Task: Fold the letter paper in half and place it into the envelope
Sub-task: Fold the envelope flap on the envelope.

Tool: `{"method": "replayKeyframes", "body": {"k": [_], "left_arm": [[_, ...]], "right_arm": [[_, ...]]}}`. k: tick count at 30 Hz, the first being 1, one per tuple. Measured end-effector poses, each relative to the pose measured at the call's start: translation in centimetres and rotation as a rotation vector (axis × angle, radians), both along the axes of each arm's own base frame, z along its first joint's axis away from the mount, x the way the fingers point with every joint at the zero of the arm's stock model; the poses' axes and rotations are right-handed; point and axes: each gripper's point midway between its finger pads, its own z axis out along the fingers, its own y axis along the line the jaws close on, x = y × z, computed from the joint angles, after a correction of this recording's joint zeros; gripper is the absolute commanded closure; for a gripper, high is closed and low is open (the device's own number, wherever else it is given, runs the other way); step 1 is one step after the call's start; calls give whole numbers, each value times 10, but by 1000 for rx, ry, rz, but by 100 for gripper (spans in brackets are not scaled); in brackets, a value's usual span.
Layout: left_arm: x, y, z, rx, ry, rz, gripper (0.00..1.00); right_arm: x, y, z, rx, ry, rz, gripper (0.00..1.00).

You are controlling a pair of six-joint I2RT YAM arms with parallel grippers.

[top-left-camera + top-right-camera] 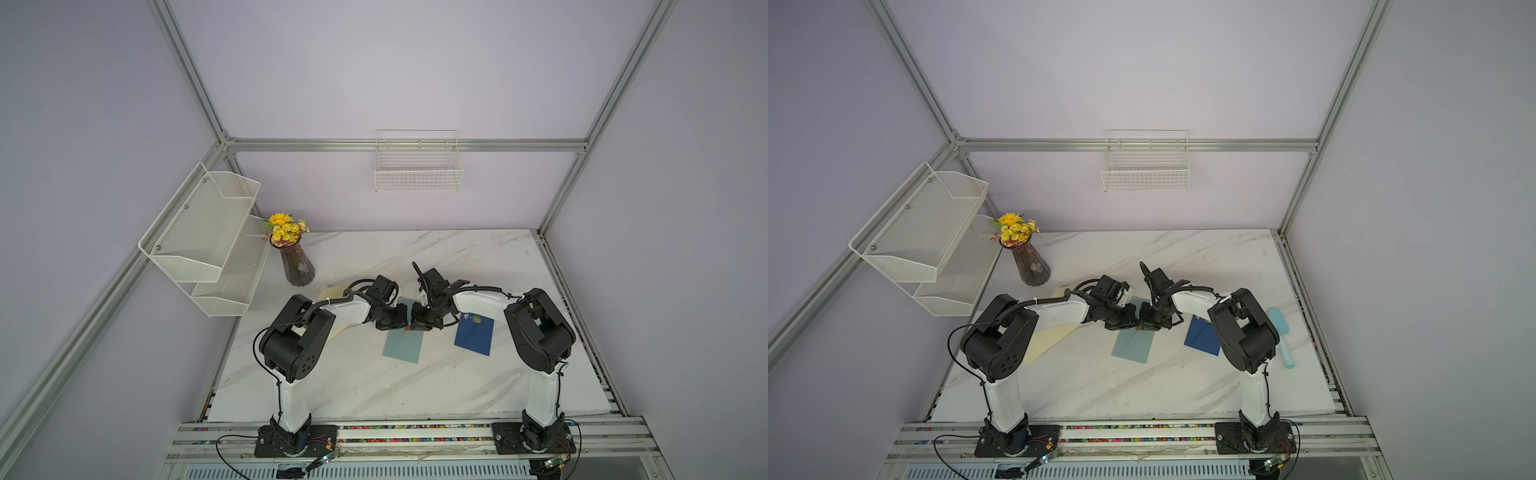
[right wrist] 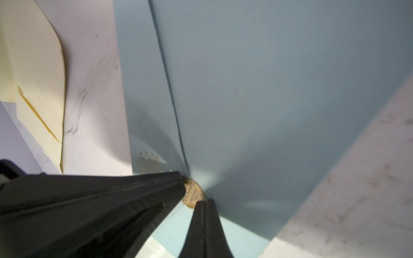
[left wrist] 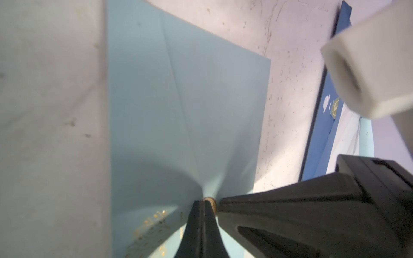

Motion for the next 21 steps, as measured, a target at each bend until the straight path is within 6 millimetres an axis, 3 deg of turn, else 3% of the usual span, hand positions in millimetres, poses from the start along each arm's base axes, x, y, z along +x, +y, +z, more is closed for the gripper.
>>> {"method": "replayKeyframes", "body": {"k": [10,21], "left_arm": [[-3,3,-1,16,-13,11,100],[-7,7,-1,33,-31,-1,100]], "right_arm": [[-1,7,-1,45,61,-30,100],[1,0,-3,-32,30,-47,100]]}}
